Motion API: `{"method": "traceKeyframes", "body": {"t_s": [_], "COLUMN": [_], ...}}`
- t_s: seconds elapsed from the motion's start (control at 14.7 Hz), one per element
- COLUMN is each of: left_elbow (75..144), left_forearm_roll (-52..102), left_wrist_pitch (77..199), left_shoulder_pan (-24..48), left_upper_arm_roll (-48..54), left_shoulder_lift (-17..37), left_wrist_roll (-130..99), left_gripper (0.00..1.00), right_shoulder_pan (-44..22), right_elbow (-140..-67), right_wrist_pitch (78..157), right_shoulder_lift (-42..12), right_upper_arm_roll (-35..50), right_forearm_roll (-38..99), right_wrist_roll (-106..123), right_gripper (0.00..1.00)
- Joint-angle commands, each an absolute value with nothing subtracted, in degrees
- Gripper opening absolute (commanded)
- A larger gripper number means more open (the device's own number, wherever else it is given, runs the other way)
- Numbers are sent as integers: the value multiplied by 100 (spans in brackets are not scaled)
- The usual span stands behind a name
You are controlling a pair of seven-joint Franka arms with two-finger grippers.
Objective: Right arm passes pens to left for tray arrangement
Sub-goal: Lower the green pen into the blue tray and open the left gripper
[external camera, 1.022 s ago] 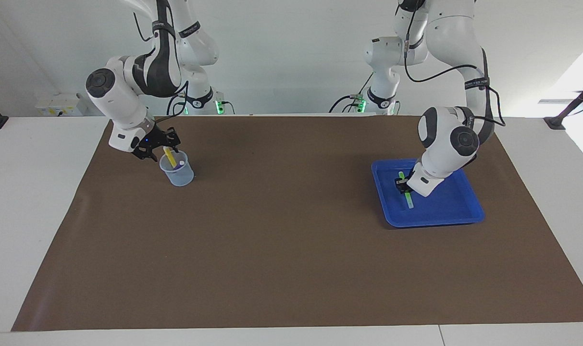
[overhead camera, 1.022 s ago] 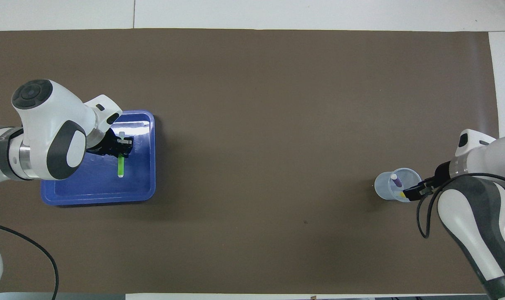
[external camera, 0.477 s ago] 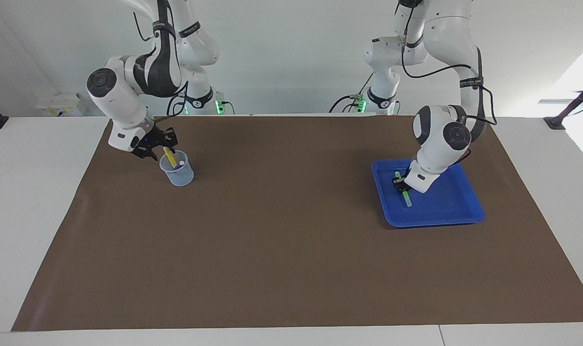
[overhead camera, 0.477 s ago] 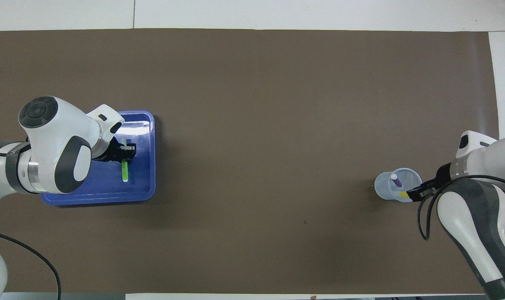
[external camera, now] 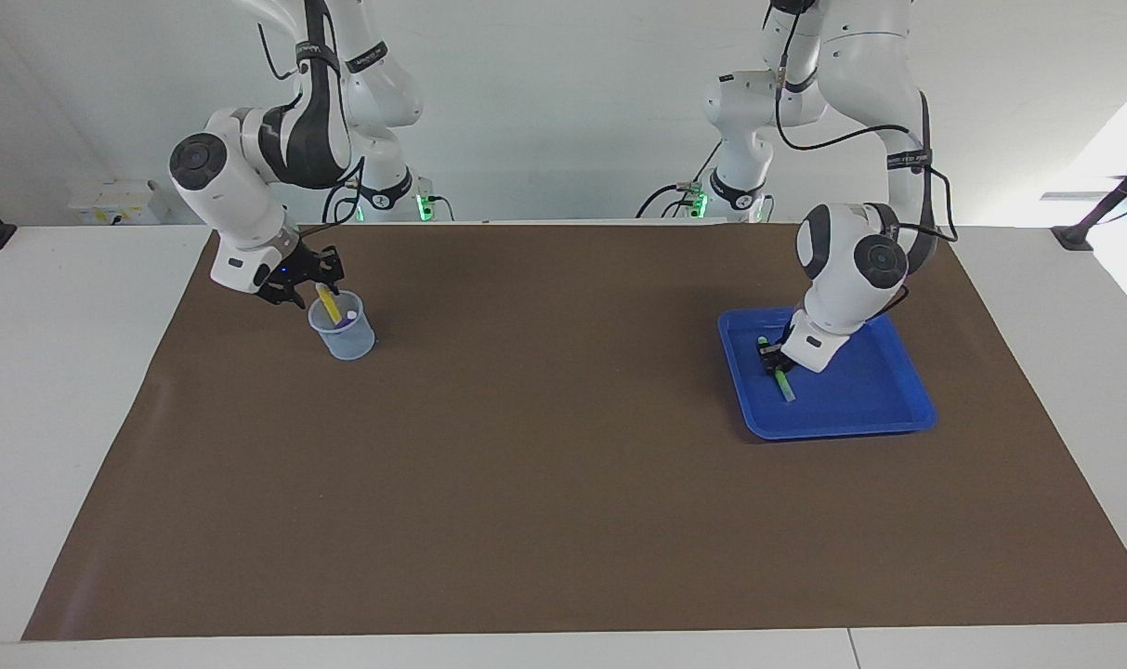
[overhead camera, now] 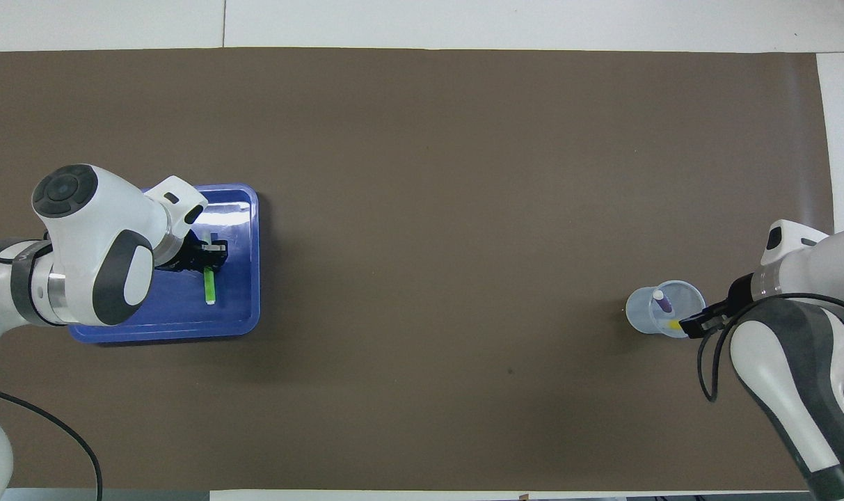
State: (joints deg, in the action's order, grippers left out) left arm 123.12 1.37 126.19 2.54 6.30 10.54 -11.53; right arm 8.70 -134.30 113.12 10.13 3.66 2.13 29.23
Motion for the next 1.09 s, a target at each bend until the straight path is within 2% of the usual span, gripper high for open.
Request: {"method": "traceKeyframes", "body": {"t_s": [0.0,0.07,0.55,0.75,0.95,1.02], "left_elbow": [12507,12498,12411,12112,11805,11638], "left_forearm_roll": [26,26,26,26,44,70], "left_wrist_pitch": [12762,12770,12867,12710,12333,12122], "left_shoulder_pan": [220,220,185,202,211,202], "left_upper_arm_roll": [633,633,624,642,650,650], "left_shoulder_lift": [853,853,905,949,949,949], "left_wrist_roll": [-1266,-1266,-1239,-1274,-1274,-1274], "left_gripper": [99,99,100,100,100,100], "right_shoulder_pan": [932,932,905,870,870,870], "right_elbow": [-13579,-13579,-13579,-13579,-13579,-13579], "right_wrist_pitch": [11285,11285,11241,11197,11188,11180], "right_shoulder_lift": [1187,1187,1195,1195,1195,1195], "right_upper_arm_roll": [396,396,404,404,404,404], "right_forearm_roll": [35,35,35,35,35,35], "right_wrist_roll": [2795,2795,2681,2646,2646,2646], "right_gripper": [55,52,51,40,33,26]}}
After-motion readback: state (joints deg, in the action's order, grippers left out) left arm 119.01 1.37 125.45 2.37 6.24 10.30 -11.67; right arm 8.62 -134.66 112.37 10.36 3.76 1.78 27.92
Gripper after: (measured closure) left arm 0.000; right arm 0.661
